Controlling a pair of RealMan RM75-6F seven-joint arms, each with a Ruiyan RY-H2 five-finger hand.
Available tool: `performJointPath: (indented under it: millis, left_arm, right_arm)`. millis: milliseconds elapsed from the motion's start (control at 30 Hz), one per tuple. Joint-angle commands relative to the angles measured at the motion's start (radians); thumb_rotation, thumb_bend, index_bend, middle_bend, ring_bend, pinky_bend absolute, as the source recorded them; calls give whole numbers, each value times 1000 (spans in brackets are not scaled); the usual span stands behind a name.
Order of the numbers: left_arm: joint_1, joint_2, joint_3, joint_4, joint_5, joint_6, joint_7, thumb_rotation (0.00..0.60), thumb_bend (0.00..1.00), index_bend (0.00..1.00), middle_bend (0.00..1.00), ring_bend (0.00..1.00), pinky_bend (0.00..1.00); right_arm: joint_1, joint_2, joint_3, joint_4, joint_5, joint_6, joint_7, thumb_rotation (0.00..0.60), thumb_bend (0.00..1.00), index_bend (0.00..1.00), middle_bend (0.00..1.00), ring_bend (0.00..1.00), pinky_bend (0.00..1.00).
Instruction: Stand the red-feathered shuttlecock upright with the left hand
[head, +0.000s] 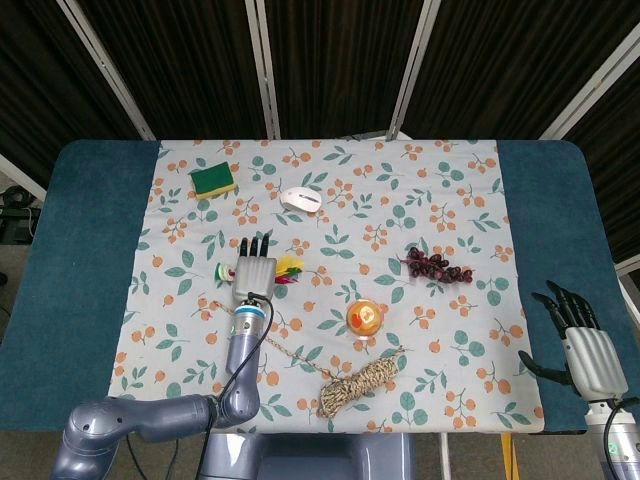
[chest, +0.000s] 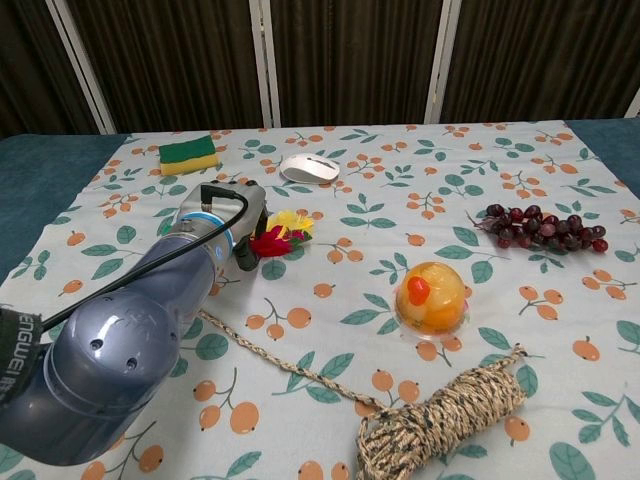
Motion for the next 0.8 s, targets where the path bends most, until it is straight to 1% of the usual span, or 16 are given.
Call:
performJointPath:
  millis: [33,133,233,333,533,567,600,800]
  left_arm:
    - [11,16,0,-31,13,11,-11,600,477,579,0,0,40]
    - [22,37,-5,-80,29,26,-27,600,478,578,0,0,40]
    - [43,82,-16,-182,53,56,-53,600,478,579,0,0,40]
    - [60,115,-17,-256,67,78,-66,600,477,580,0,0,39]
    - [138,229,6,-484,105,143,-114,600,492,595,0,0,38]
    - [167,263,6,-552,119,173,-140,600,498,598,2,0,38]
    - [184,288,17,-593,131,183,-150,600,499,600,6,0,38]
    - [239,375,48,-706,172,202,-206,600,500,607,21,0,39]
  right_arm:
    - [0,0,0,1,-2,2,-1,600,158,150,0,0,0]
    - [-1,-2,0,3,-3,4,-3,600,160,151,0,0,0]
    - [-1,-3,1,5,-2,5,-4,600,161,151,0,0,0]
    - [-1,-3,2,9,-4,9,-5,600,161,151,0,0,0]
    - [-1,-5,2,10,-5,8,-9,600,163,151,0,0,0]
    - [-1,-5,1,12,-10,11,-14,600,163,151,0,0,0]
    - [-2,-7,1,11,-9,10,-15,600,163,151,0,0,0]
    - [-1,-11,0,9,-9,10,-28,600,163,151,0,0,0]
